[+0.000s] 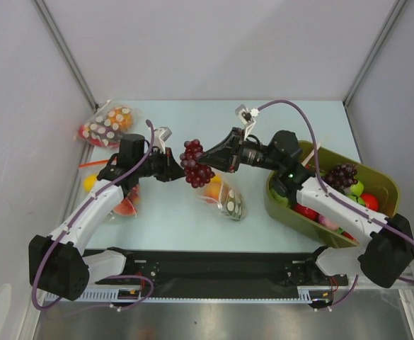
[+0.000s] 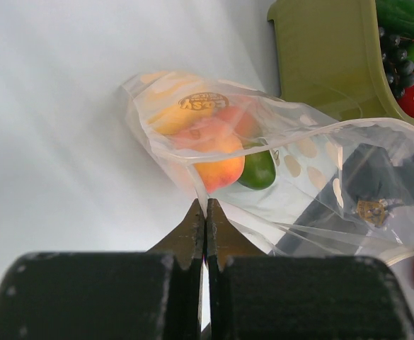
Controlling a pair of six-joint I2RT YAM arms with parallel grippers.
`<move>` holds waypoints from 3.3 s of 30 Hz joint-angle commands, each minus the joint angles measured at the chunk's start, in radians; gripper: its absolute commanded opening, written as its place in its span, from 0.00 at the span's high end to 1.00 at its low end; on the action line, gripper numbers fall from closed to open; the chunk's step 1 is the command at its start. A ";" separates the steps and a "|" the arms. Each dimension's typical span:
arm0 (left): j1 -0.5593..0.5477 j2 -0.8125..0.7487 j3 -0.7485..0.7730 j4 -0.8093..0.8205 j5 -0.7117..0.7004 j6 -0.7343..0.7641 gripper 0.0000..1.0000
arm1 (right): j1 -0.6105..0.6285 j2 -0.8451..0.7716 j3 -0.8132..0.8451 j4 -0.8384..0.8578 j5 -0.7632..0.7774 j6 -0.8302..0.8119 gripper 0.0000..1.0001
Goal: Open the zip-top bag and remove the fake food
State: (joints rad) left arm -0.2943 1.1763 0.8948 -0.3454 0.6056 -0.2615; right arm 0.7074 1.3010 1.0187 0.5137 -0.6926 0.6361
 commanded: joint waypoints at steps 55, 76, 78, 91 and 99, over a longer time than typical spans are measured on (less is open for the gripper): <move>-0.003 -0.006 0.018 0.036 0.026 -0.002 1.00 | -0.898 -0.359 -0.095 -0.951 0.518 -0.401 0.48; -0.003 -0.014 0.020 0.034 0.026 -0.002 1.00 | -0.436 -0.353 0.168 -0.934 0.619 -0.392 0.39; -0.003 -0.012 0.020 0.037 0.028 -0.002 1.00 | -0.288 -0.310 0.185 -0.913 0.639 -0.403 0.41; -0.003 -0.012 0.020 0.034 0.028 -0.001 1.00 | 0.148 0.139 0.457 -0.837 0.426 -0.466 0.67; -0.003 -0.007 0.021 0.032 0.029 0.001 1.00 | 0.168 0.314 0.515 -0.963 0.499 -0.475 0.71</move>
State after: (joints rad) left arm -0.2943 1.1759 0.8948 -0.3401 0.6094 -0.2615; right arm 0.8749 1.5951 1.4899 -0.3988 -0.2413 0.1802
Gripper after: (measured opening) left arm 0.008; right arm 0.290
